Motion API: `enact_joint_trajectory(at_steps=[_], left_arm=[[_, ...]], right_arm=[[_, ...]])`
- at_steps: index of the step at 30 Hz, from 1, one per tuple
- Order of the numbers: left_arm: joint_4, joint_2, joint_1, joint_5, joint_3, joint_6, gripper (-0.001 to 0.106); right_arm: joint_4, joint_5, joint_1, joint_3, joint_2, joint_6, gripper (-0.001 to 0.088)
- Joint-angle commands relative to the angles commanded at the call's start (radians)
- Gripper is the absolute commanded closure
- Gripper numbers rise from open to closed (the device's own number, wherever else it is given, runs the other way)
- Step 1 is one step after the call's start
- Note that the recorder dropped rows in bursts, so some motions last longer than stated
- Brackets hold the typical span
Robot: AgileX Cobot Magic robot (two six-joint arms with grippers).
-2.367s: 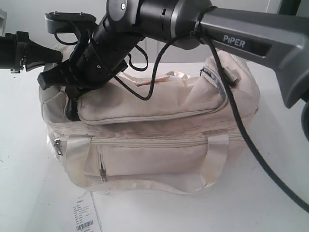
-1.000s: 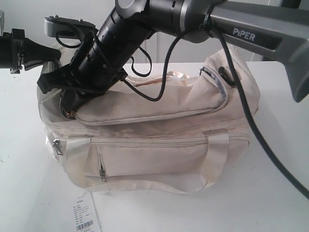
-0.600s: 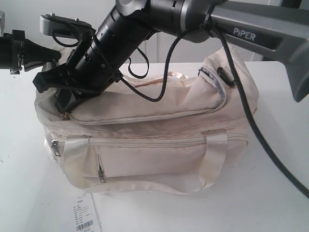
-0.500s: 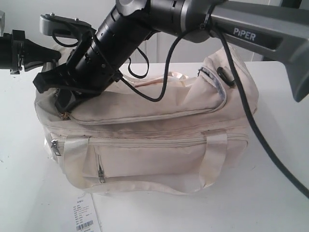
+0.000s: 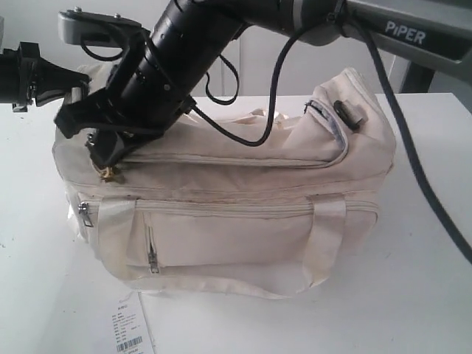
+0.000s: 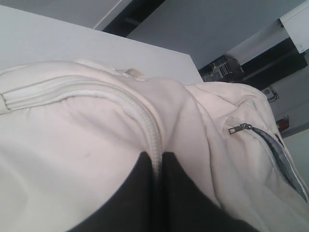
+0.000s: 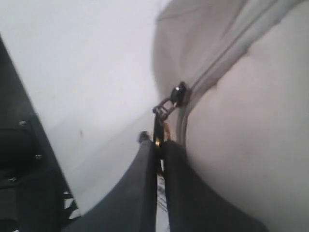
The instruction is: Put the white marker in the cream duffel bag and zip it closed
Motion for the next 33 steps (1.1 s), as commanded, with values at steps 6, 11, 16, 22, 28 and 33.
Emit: enact_joint_trajectory(at_steps=[6, 11, 16, 22, 28, 33], left_arm=[[0.002, 0.000, 0.000, 0.002, 0.000, 0.000, 0.105], [0.048, 0.000, 0.000, 0.007, 0.000, -0.002, 0.105], [0.072, 0.000, 0.000, 0.007, 0.000, -0.006, 0.105], [0.097, -0.002, 0.000, 0.009, 0.000, -0.008, 0.105], [0.102, -0.015, 0.000, 0.027, 0.000, -0.008, 0.096], [0.143, -0.039, 0.002, 0.012, 0.000, -0.008, 0.055]], right_arm=[[-0.226, 0.000, 0.000, 0.002, -0.005, 0.060, 0.0868], [-0.320, 0.000, 0.000, 0.002, -0.005, 0.089, 0.0868], [-0.400, 0.000, 0.000, 0.004, -0.005, 0.093, 0.0868], [-0.414, 0.000, 0.000, 0.045, -0.005, 0.100, 0.0868], [-0.402, 0.000, 0.000, 0.060, -0.005, 0.100, 0.0868], [-0.400, 0.000, 0.000, 0.060, -0.005, 0.099, 0.0868]])
